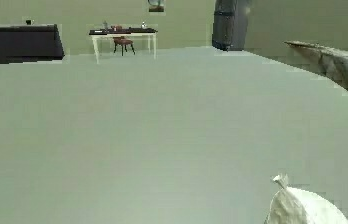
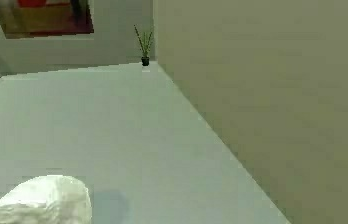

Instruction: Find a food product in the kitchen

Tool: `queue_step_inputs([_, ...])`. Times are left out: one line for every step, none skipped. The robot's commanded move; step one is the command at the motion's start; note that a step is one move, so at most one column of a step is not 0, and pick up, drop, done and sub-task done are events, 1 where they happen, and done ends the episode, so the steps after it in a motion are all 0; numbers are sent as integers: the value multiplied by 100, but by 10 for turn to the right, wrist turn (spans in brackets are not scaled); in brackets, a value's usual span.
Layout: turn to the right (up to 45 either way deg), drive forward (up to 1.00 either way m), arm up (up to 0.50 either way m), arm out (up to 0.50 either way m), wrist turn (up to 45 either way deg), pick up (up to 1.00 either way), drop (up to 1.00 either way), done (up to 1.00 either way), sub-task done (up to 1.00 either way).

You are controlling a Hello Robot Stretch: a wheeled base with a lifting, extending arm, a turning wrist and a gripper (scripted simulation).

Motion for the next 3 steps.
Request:
queue_step_inputs([0,100,0,0,0,0,0,0,0])
queue_step_inputs([0,100,0,0,0,0,0,0,0])
queue_step_inputs([0,100,0,0,0,0,0,0,0])
